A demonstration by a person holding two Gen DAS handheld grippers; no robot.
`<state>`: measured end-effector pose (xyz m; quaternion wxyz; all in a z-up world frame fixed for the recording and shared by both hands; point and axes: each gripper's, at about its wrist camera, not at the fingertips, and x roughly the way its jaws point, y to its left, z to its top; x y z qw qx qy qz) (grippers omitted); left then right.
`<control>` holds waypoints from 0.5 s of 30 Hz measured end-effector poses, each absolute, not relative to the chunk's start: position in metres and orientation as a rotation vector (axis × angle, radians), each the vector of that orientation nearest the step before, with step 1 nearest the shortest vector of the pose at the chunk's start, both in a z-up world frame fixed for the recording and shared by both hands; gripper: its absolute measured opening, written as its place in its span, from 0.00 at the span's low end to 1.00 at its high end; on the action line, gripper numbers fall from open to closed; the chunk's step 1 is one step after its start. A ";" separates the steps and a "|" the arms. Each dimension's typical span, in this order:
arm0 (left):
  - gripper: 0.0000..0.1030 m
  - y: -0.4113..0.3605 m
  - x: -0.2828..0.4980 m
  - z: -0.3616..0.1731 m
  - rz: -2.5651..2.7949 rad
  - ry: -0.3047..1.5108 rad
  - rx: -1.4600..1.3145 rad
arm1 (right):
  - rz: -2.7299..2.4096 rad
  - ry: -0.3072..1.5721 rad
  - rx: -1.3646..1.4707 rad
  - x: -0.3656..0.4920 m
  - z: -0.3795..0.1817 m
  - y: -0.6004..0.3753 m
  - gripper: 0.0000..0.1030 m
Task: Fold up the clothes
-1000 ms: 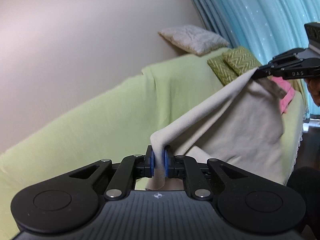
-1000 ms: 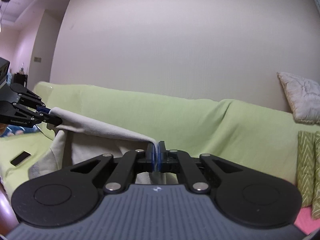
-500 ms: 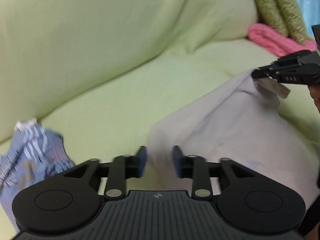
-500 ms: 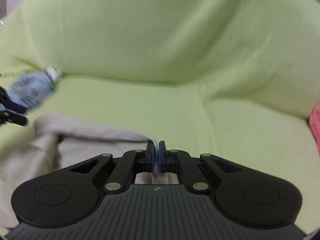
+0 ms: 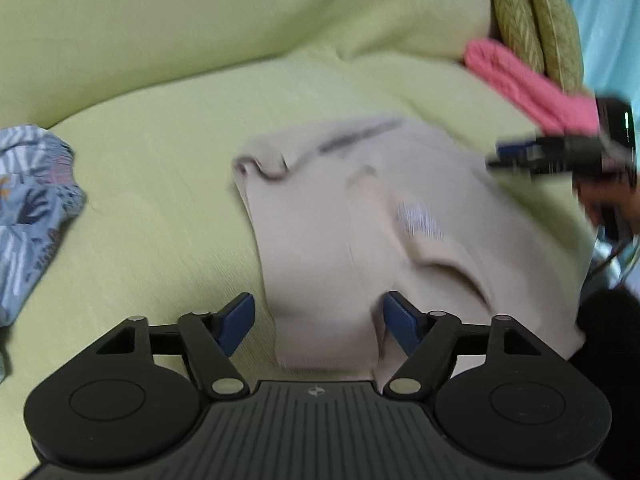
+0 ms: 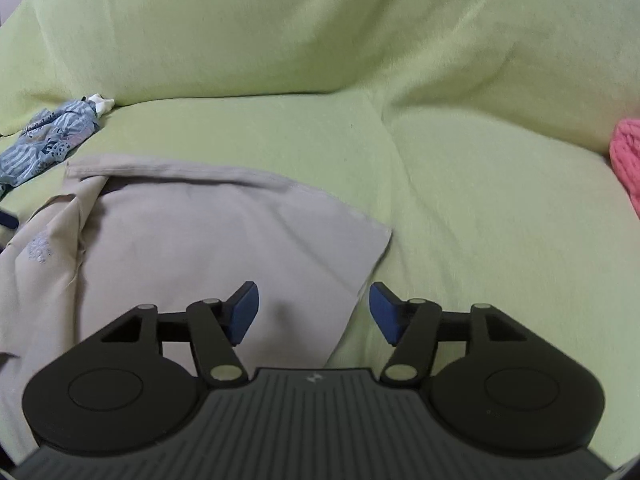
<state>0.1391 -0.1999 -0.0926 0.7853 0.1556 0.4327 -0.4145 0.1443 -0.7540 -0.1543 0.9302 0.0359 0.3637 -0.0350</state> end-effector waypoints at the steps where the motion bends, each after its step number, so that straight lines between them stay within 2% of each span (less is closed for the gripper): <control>1: 0.37 -0.201 0.137 -0.093 -0.910 0.933 0.344 | -0.066 0.735 0.070 0.151 -0.154 -0.755 0.56; 2: 0.27 -0.202 0.134 -0.092 -0.928 0.929 0.349 | -0.060 0.725 0.067 0.159 -0.153 -0.755 0.56; 3: 0.08 -0.203 0.133 -0.088 -0.943 0.920 0.358 | -0.054 0.715 0.063 0.166 -0.153 -0.756 0.56; 6: 0.06 -0.200 0.139 -0.070 -0.901 0.857 0.429 | 0.023 0.693 0.010 0.196 -0.147 -0.750 0.60; 15: 0.06 -0.189 0.204 -0.027 -0.730 0.713 0.607 | 0.311 0.669 -0.182 0.284 -0.145 -0.694 0.61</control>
